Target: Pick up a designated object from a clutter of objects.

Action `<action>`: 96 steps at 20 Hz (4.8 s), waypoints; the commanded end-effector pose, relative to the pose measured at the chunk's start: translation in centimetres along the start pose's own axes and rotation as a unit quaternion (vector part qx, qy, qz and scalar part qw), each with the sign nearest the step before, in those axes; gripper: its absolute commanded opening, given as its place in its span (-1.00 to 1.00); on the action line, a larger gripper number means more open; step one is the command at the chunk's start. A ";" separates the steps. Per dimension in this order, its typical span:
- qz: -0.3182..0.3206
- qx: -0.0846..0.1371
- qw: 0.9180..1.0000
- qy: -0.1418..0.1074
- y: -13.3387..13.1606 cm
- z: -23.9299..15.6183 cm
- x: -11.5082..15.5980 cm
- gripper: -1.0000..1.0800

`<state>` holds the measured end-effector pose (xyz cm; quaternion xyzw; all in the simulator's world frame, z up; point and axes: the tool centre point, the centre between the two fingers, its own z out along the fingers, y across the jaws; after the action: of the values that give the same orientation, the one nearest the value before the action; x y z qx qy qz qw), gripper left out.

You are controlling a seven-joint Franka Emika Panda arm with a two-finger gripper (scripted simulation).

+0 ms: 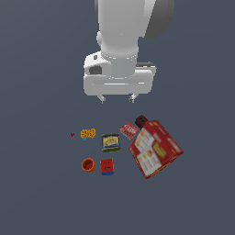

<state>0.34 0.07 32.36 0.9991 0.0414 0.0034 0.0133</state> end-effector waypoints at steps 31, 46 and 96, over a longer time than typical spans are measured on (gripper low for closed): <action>-0.009 0.012 1.000 -0.002 3.4 14.9 10.2 0.92; -0.013 0.013 1.000 -0.003 5.2 23.8 12.9 0.92; -0.015 0.010 1.000 0.020 4.9 19.9 12.8 -1.00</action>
<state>13.99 -4.34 11.38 0.9981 0.0572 0.0222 0.0022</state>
